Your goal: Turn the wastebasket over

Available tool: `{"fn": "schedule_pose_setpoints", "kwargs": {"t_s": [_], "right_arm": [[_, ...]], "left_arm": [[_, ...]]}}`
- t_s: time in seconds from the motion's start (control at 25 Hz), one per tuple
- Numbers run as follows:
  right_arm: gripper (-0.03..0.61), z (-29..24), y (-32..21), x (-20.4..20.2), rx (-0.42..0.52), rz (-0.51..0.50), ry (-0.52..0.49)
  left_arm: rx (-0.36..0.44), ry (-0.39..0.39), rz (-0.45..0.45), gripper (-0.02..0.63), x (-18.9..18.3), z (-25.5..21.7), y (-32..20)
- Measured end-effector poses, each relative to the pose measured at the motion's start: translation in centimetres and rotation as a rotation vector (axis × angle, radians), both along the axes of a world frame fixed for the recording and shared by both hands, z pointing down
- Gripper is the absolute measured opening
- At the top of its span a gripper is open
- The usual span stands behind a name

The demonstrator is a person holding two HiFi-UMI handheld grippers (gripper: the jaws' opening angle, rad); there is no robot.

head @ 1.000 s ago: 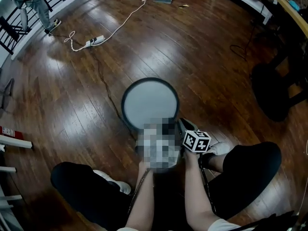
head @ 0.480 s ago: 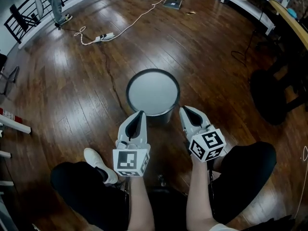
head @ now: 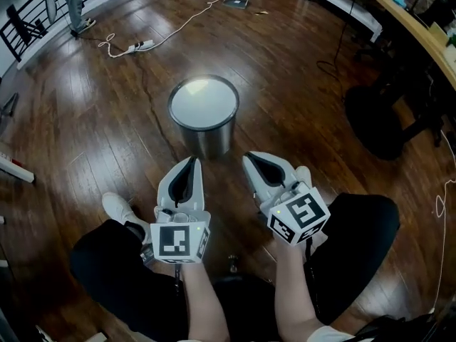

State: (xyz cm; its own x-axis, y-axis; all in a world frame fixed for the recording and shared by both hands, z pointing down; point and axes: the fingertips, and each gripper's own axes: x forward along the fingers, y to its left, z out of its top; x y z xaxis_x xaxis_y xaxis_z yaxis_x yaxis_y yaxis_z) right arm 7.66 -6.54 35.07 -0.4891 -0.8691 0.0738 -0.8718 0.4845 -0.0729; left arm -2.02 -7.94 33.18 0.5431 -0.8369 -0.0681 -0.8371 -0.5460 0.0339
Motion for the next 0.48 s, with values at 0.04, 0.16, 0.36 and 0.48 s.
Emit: {"fn": "schedule_pose_setpoints", "kwargs": {"t_s": [0.04,0.16,0.36,0.48], "right_arm": [[-0.008,-0.1,1.0,0.1,0.001,-0.003,0.003],[-0.008,-0.2,4.6,0.1,-0.006,-0.024,0.001],[-0.008,-0.7,10.7,-1.8,-0.001,-0.119,0.032],[-0.008,-1.3,14.9,-2.7,0.019,-0.195,0.046]], "left_arm": [[0.001,-0.001,-0.010,0.017,-0.2,0.0,1.4],[-0.012,-0.005,-0.034,0.017,-0.8,0.7,6.0],[-0.011,0.002,-0.112,0.017,-3.3,0.2,13.2],[-0.003,0.019,-0.157,0.017,-3.2,-0.4,17.5]]}}
